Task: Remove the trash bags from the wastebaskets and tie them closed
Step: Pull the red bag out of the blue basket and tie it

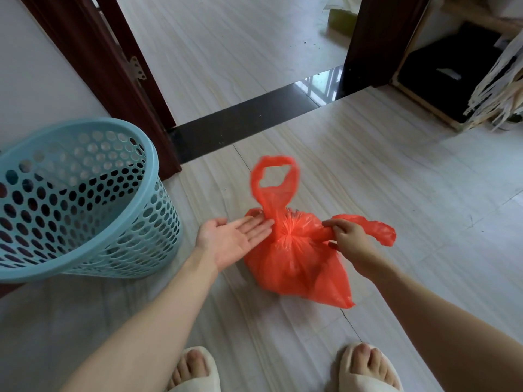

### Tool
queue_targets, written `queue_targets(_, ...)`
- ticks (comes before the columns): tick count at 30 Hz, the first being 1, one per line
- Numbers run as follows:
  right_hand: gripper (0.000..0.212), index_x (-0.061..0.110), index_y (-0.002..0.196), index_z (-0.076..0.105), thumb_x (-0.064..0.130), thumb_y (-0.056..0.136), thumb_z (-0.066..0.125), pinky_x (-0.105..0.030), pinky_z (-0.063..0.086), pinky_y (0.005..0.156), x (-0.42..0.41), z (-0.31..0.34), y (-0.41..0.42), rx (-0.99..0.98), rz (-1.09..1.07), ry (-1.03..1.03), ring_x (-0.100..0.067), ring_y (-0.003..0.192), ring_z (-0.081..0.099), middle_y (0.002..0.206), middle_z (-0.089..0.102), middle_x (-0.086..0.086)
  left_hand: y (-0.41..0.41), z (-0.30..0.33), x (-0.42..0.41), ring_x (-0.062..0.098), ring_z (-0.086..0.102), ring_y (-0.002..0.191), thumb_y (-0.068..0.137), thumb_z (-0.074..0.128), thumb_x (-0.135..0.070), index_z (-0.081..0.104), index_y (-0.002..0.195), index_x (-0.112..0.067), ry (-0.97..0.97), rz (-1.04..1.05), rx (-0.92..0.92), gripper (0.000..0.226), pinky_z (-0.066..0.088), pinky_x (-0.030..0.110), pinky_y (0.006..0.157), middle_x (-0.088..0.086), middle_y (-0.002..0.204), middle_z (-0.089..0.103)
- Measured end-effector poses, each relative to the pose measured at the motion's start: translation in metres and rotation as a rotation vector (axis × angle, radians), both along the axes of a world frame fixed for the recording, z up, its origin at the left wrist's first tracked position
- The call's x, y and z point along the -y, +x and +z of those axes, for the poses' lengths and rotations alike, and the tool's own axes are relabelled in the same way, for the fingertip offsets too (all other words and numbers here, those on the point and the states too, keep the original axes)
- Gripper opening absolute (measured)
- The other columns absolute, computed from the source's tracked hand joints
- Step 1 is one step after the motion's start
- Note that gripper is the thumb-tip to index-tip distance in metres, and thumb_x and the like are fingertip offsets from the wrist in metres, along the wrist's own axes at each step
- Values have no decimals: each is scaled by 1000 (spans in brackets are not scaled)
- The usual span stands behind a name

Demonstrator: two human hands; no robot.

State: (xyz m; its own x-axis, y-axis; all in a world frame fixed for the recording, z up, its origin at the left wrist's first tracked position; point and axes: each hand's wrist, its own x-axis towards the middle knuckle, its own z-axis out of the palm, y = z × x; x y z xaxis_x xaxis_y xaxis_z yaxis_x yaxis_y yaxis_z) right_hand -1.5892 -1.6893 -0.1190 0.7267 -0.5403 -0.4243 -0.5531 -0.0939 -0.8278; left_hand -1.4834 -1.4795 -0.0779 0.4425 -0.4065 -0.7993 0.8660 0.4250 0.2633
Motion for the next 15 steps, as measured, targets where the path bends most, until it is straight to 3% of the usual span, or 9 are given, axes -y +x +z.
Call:
queue_targets(2,36,0,108,62,0,95,28,-38,52,80,-2,0,-1,-14,-13,91,-23,83,59,83,62,-5,-10,-5,17,30,57,83,86,29,-14,54,92,2,137,-7,121,30,47,38,75,17,91,59)
queue_targets(4,36,4,104,62,1,95,27,-37,51,79,-2,-1,-2,-19,-27,148,-23,87,58,90,61,-10,-24,-10,32,18,54,67,71,47,-18,55,73,-11,546,-274,387,11,42,25,59,7,74,56)
queue_targets(6,35,6,102,62,1,96,27,-38,52,81,-3,0,-2,-19,-39,176,-24,90,58,95,60,-12,-35,-22,41,26,62,89,61,57,-31,65,86,-6,840,-602,682,36,47,26,75,13,93,65)
queue_targets(8,35,6,102,61,1,96,27,-34,52,77,-1,0,-2,-13,-53,208,-22,85,59,89,62,-10,-40,-30,49,30,49,119,77,62,-35,64,107,2,1091,-788,989,48,36,30,103,16,121,56)
queue_targets(9,35,6,103,61,1,96,27,-31,51,75,-1,1,-2,-9,-57,225,-20,81,60,84,62,-8,-42,-27,51,31,44,122,86,57,-30,62,110,6,1159,-784,1142,43,28,28,106,18,125,52)
queue_targets(11,36,7,103,60,1,96,26,-28,50,70,0,4,-3,-10,-54,255,-15,76,60,78,63,-4,-46,-21,57,33,52,114,93,48,-23,63,104,9,1094,-686,1318,37,29,26,96,22,115,60)
queue_targets(15,35,8,106,59,2,96,27,-27,51,70,4,6,-9,-53,-9,332,-14,78,62,82,64,-4,-52,-1,72,35,66,87,96,41,-20,62,89,0,829,-517,1235,29,46,36,84,23,87,70)
